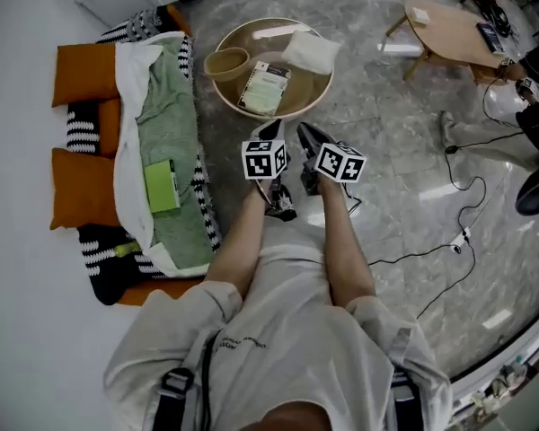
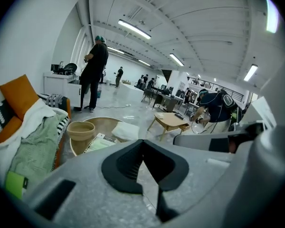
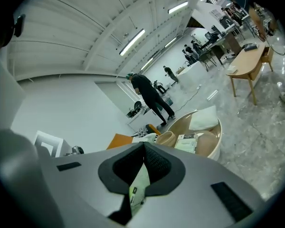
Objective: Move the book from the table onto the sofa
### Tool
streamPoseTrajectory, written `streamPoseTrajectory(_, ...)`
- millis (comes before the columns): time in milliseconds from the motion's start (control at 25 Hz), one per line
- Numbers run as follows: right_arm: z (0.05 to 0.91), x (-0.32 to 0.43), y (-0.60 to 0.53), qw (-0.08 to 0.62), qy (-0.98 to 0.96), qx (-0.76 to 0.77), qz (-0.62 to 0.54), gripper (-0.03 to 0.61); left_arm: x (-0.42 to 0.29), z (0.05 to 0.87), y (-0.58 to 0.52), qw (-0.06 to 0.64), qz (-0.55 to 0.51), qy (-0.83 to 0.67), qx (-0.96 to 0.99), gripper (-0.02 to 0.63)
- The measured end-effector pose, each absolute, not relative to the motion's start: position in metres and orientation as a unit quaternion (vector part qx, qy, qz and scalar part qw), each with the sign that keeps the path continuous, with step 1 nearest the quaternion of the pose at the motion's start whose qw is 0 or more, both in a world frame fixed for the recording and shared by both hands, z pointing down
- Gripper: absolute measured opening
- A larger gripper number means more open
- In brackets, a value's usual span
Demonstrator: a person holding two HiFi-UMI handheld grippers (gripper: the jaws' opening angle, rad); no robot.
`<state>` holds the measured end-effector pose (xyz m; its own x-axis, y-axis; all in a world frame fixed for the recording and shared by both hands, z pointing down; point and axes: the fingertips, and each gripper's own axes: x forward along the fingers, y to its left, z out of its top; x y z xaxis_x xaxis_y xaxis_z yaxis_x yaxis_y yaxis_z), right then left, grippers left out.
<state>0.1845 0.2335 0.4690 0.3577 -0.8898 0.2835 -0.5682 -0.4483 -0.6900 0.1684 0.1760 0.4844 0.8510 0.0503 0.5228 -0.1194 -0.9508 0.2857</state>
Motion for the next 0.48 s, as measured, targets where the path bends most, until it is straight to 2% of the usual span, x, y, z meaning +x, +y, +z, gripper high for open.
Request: streamPoseTrajectory(480, 0.488, 0.225, 0.171, 0.166, 0.478, -0.794, -0.336, 0.006, 0.193, 0.51, 0.093, 0.236, 0.266, -0.072, 0.932, 0.009)
